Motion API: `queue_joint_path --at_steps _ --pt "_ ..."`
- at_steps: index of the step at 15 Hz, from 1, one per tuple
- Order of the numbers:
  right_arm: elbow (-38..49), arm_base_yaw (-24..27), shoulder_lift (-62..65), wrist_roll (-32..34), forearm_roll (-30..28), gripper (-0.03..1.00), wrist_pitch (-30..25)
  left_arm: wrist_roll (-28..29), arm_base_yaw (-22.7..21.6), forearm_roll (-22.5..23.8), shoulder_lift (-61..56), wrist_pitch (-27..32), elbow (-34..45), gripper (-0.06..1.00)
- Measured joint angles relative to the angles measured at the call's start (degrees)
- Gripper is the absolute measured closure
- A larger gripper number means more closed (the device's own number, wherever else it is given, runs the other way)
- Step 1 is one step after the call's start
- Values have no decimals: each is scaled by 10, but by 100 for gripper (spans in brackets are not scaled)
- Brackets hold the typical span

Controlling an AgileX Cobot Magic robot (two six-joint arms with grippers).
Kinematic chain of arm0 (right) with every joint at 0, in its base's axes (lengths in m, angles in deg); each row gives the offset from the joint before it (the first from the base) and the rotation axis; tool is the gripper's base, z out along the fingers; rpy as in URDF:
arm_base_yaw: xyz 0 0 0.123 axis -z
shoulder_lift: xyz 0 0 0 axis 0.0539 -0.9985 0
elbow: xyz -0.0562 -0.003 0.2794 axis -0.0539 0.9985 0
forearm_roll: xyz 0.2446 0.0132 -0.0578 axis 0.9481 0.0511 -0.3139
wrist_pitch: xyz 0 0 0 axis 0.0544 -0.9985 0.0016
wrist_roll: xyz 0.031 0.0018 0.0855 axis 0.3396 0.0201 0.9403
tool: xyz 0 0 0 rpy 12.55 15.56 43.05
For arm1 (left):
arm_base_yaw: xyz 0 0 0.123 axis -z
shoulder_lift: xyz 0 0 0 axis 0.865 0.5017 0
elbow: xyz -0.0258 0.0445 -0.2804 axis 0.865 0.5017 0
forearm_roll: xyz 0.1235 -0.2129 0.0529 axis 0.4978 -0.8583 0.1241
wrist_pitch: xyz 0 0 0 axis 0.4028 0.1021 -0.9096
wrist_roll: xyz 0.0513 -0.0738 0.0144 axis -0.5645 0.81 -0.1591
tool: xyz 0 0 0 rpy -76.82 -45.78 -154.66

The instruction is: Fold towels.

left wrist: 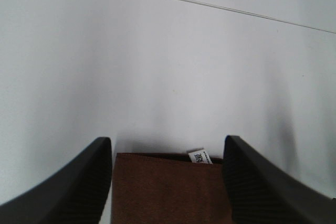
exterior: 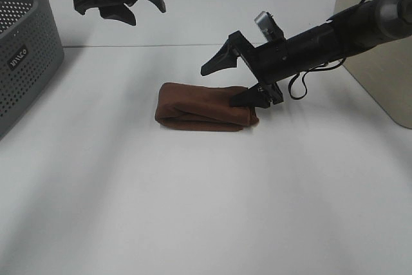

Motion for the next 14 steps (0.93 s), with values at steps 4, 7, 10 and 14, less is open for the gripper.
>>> queue_joint_path --at_steps 4,7,10,14 --pt "0 10 69 22 -108 6 3 -19 0 28 -1 40 0 35" --pt "0 10 139 135 -246 6 -13 -76 0 52 -24 114 0 35" --pt "0 10 209 244 -366 6 -57 -100 0 60 -68 208 -1 35" --pt "0 10 304 326 -474 6 -120 -109 2 101 -122 268 -1 35"
